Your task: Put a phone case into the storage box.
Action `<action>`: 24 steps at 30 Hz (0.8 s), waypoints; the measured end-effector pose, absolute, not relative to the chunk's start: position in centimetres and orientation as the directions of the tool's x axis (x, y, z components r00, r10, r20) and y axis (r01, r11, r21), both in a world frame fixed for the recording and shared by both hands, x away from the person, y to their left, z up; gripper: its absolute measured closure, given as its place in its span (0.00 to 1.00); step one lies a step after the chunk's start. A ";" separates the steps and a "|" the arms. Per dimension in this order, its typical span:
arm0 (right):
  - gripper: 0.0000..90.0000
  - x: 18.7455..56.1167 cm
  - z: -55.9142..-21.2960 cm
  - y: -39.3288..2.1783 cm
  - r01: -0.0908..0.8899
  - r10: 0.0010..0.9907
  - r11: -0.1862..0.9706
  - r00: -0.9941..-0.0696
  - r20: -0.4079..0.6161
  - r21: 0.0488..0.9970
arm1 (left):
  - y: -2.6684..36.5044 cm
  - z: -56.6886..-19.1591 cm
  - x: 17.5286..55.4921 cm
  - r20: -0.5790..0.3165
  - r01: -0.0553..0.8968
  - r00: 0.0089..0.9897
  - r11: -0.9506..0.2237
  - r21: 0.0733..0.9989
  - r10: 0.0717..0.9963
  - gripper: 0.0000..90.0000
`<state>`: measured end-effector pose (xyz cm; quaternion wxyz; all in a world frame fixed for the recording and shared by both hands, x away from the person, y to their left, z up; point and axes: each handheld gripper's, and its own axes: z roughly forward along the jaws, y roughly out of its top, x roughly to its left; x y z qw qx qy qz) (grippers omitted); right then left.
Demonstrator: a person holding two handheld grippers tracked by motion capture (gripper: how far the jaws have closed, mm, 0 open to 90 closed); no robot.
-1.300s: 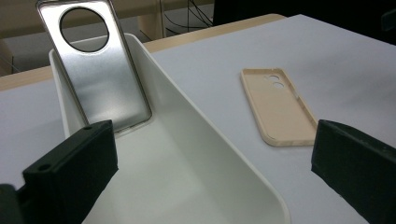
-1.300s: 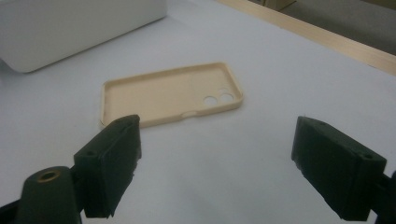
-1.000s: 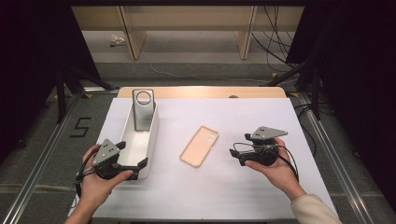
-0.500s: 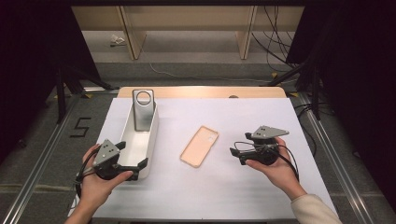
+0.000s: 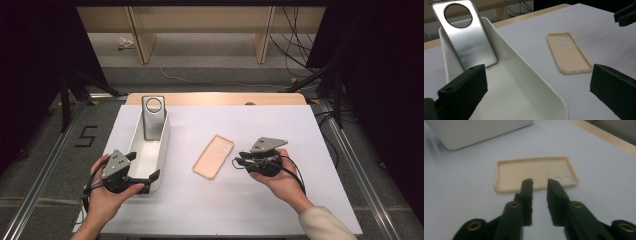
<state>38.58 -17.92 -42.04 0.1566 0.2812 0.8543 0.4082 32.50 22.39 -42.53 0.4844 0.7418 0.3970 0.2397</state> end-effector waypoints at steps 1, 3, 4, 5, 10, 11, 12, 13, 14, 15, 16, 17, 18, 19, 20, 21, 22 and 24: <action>0.92 38.7 -42.1 -17.5 0.353 0.602 0.511 -0.798 -0.033 0.784 | 22.4 -42.5 32.5 -0.029 0.357 0.569 -0.215 0.909 0.822 0.01; 0.96 39.2 -42.3 -16.2 0.360 0.584 0.530 -0.811 -0.023 0.768 | 22.4 -42.5 32.5 -0.031 0.356 0.571 -0.213 0.910 0.820 0.01; 0.97 39.5 -42.5 -15.5 0.362 0.576 0.541 -0.817 -0.021 0.759 | 22.3 -42.5 32.5 -0.032 0.356 0.571 -0.213 0.910 0.820 0.01; 0.99 39.7 -42.7 -14.9 0.369 0.572 0.548 -0.820 -0.015 0.751 | 22.3 -42.5 32.5 -0.031 0.355 0.572 -0.214 0.910 0.819 0.01; 1.00 40.7 -43.9 -12.0 0.394 0.546 0.595 -0.838 0.008 0.701 | 22.4 -42.5 32.5 -0.029 0.351 0.576 -0.215 0.911 0.817 0.01; 1.00 40.8 -44.1 -11.6 0.396 0.542 0.603 -0.840 0.008 0.692 | 22.4 -42.5 32.5 -0.028 0.352 0.574 -0.216 0.911 0.818 0.01; 1.00 41.0 -44.4 -11.1 0.397 0.535 0.613 -0.844 0.010 0.683 | 22.4 -42.5 32.5 -0.027 0.352 0.576 -0.218 0.910 0.817 0.01; 1.00 41.0 -44.6 -10.7 0.403 0.535 0.618 -0.845 0.015 0.675 | 22.4 -42.5 32.5 -0.029 0.353 0.575 -0.216 0.910 0.818 0.01; 1.00 41.1 -44.7 -10.5 0.400 0.529 0.628 -0.849 0.012 0.668 | 22.4 -42.6 32.5 -0.030 0.353 0.575 -0.214 0.911 0.818 0.01; 1.00 41.1 -44.9 -10.3 0.405 0.528 0.636 -0.849 0.012 0.657 | 22.4 -42.6 32.5 -0.031 0.354 0.574 -0.214 0.911 0.818 0.01; 1.00 41.2 -45.2 -10.0 0.412 0.529 0.640 -0.848 0.017 0.649 | 22.4 -42.6 32.5 -0.029 0.354 0.574 -0.216 0.910 0.818 0.01; 1.00 41.3 -45.5 -9.8 0.412 0.526 0.647 -0.850 0.016 0.642 | 22.4 -42.6 32.5 -0.028 0.353 0.576 -0.218 0.910 0.817 0.01; 1.00 41.3 -45.6 -9.7 0.418 0.528 0.649 -0.849 0.020 0.635 | 22.4 -42.6 32.5 -0.028 0.354 0.576 -0.218 0.910 0.817 0.01; 1.00 41.3 -45.8 -9.5 0.425 0.529 0.654 -0.848 0.022 0.626 | 22.3 -42.6 32.5 -0.029 0.354 0.577 -0.218 0.910 0.816 0.01; 1.00 41.4 -46.0 -9.3 0.426 0.530 0.658 -0.848 0.021 0.621 | 22.3 -42.6 32.5 -0.029 0.353 0.576 -0.217 0.910 0.817 0.01; 1.00 41.4 -46.2 -9.2 0.433 0.532 0.660 -0.846 0.025 0.613 | 22.3 -42.6 32.5 -0.029 0.352 0.577 -0.216 0.911 0.816 0.01; 1.00 41.5 -46.3 -9.1 0.435 0.532 0.666 -0.846 0.022 0.606 | 22.3 -42.6 32.5 -0.029 0.352 0.576 -0.216 0.911 0.817 0.01; 1.00 41.6 -46.5 -9.0 0.441 0.533 0.677 -0.846 0.022 0.590 | 22.4 -42.6 32.5 -0.028 0.353 0.576 -0.217 0.910 0.817 0.01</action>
